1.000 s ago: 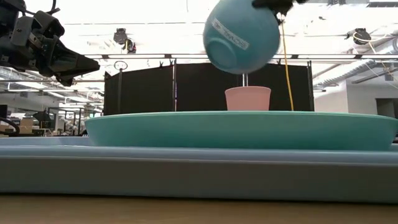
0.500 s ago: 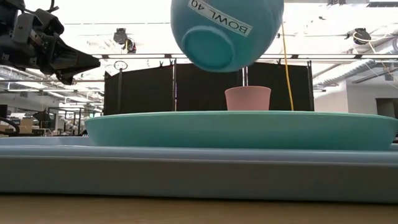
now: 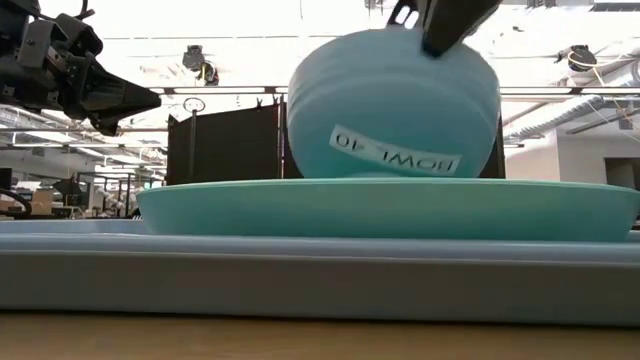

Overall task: Set up tray
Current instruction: Put the blue bowl on the light blue plate, then put the yellow napkin on the blue serving tray to the left of the light blue plate

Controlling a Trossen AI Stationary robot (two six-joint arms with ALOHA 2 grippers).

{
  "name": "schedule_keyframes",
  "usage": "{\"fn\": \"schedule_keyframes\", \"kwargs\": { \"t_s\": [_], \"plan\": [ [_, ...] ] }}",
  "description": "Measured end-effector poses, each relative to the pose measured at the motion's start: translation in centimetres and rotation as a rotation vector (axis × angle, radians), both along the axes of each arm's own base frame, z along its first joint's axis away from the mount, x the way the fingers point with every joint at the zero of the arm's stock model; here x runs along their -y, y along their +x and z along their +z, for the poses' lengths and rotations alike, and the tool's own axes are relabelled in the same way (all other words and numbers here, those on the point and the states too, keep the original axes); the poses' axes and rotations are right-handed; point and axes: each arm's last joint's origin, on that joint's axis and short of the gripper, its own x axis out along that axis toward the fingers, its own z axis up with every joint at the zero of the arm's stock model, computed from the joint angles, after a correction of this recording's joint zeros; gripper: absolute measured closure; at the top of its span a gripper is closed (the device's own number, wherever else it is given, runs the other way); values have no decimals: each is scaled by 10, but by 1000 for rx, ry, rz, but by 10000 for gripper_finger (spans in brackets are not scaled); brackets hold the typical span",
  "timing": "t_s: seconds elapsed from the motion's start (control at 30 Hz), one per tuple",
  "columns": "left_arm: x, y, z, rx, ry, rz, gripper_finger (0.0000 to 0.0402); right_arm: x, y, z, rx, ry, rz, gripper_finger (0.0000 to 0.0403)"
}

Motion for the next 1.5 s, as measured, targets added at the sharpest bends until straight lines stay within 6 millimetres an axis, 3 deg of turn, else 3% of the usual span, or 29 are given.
{"fn": "schedule_keyframes", "kwargs": {
  "t_s": [0.47,0.7,1.13,1.3,1.5],
  "plan": [
    [0,0,0,0,-3,-2,334,-1,1,-9,-38,9,11,402],
    [0,0,0,-1,-5,-2,334,-1,1,-10,-39,15,0,365],
    [0,0,0,1,-20,-2,334,-7,11,-11,25,90,34,345],
    [0,0,0,6,-11,3,334,-5,17,9,202,89,58,333],
    [-1,0,11,113,-19,27,334,17,-1,70,469,0,103,336]
  ]
}}
